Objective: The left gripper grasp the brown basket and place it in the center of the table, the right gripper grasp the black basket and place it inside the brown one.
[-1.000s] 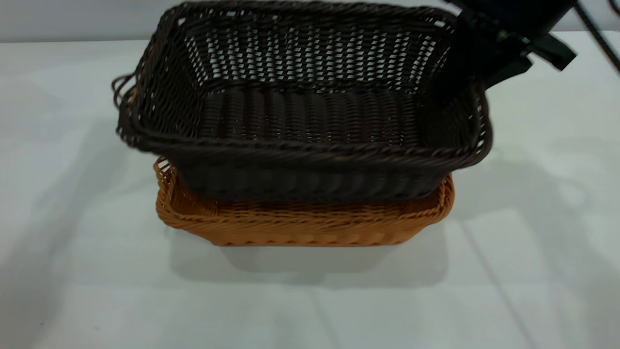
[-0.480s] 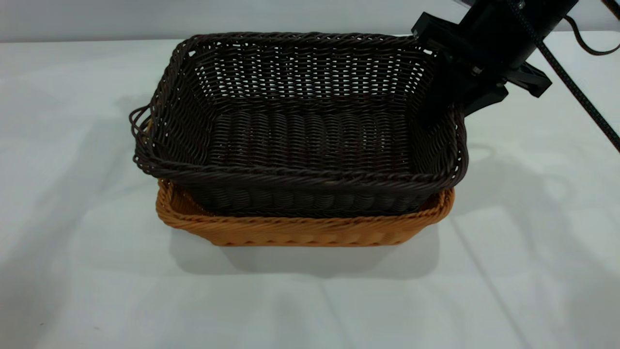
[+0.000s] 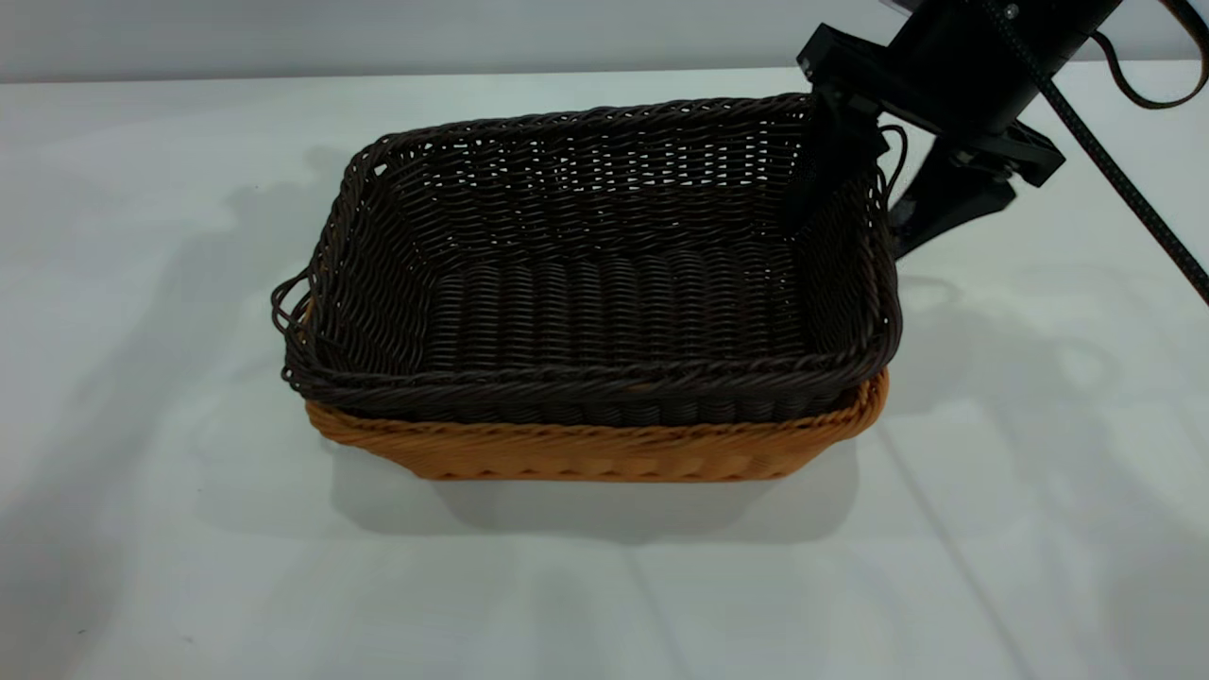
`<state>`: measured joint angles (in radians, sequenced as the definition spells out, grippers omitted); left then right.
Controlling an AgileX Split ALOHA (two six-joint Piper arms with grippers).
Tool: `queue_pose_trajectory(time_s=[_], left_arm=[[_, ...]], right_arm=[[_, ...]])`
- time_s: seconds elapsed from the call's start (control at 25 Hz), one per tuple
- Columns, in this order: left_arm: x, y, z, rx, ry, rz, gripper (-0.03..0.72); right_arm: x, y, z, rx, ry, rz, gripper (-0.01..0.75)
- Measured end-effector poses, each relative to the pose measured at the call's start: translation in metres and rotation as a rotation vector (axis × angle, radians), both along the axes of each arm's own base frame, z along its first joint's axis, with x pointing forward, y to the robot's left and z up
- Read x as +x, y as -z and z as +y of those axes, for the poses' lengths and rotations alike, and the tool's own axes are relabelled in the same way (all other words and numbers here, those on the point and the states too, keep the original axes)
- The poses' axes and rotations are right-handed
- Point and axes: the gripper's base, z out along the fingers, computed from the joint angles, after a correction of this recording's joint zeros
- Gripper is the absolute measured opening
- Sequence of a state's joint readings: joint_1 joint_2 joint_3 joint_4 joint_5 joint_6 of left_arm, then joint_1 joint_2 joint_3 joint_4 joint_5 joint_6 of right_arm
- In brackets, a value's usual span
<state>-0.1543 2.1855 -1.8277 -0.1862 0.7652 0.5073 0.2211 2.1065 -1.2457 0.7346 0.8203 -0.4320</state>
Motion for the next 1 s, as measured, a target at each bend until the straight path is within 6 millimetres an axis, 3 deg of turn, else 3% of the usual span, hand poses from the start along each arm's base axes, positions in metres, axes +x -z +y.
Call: queue_pose_trajectory(time_s=[0.08,0.2,0.32,0.44,0.6,0.76,0.92,1.0], left_arm=[[-0.001,-0.007,0.000,-0.002,0.000,-0.014,0.572],[-0.007,-0.033,0.001,-0.011,0.000,-0.068,0.572],[-0.021,-0.079,0.003,-0.024,0.003,-0.154,0.572],[-0.047,-0.130,0.007,-0.037,0.010,-0.227,0.572],[-0.092,-0.189,0.013,-0.083,-0.041,-0.260,0.572],[-0.140,-0.228,0.023,-0.094,-0.132,-0.225,0.572],[-0.183,-0.260,0.034,-0.108,-0.214,-0.254,0.572],[-0.202,-0.275,0.037,-0.141,-0.251,-0.298,0.572]], right_arm=[[0.004,-0.007,-0.005,-0.042,-0.028,-0.040,0.614],[0.014,-0.039,-0.017,-0.110,-0.027,-0.138,0.636],[0.018,-0.100,-0.034,-0.192,-0.003,-0.308,0.630],[0.004,-0.165,-0.047,-0.251,0.018,-0.479,0.612],[-0.051,-0.251,-0.059,-0.255,0.028,-0.664,0.590],[-0.116,-0.305,-0.068,-0.227,0.014,-0.751,0.585],[-0.187,-0.326,-0.075,-0.177,-0.008,-0.826,0.584],[-0.219,-0.320,-0.079,-0.154,-0.019,-0.845,0.584]])
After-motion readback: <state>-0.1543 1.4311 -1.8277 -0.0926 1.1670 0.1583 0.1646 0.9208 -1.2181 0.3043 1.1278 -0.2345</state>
